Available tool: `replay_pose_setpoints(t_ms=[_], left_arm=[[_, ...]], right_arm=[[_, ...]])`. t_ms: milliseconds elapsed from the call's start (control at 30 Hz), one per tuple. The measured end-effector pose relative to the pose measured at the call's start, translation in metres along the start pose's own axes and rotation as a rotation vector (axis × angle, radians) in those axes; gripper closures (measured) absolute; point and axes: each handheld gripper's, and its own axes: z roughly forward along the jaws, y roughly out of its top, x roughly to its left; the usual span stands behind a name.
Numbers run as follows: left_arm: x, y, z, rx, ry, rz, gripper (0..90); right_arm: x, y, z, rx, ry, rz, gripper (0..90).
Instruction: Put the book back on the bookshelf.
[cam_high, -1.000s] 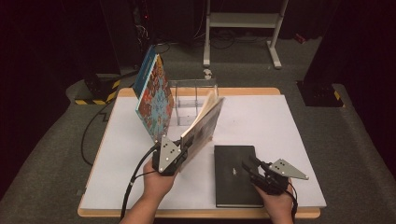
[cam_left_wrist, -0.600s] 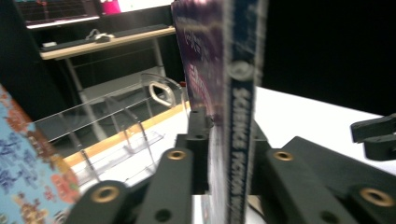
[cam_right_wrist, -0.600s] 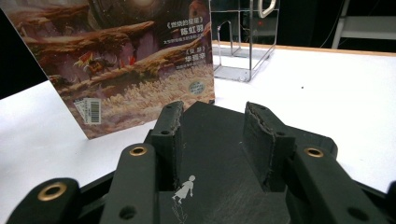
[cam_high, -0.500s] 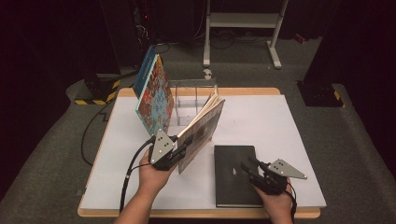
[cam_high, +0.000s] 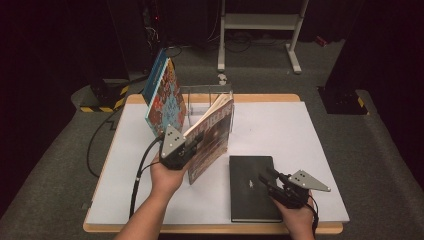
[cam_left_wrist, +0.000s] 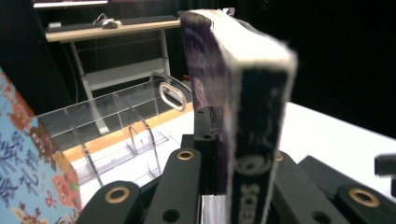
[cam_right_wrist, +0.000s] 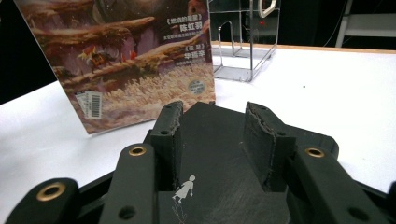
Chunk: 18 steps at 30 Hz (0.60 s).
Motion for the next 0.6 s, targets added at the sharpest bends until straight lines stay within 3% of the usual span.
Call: replay_pose_setpoints(t_ms=[100,200,333,600], left_arm=[[0.011,0.004,-0.004,-0.010,0.042,-0.019,83.9],[0.015,0.007,-0.009,-0.020,0.112,0.019,83.9],[0.021,0.010,-0.011,-0.030,0.192,0.035,83.8],[0.032,0.016,0.014,-0.030,0.277,0.016,83.8]], right_arm=[[0.000,0.000,0.000,-0.003,0.002,0.001,57.7],[0.000,0.001,-0.001,-0.005,0.004,0.003,57.7],[0.000,0.001,-0.001,-0.007,0.006,0.003,57.7],[0.002,0.003,-0.001,-0.012,0.013,0.002,57.7]])
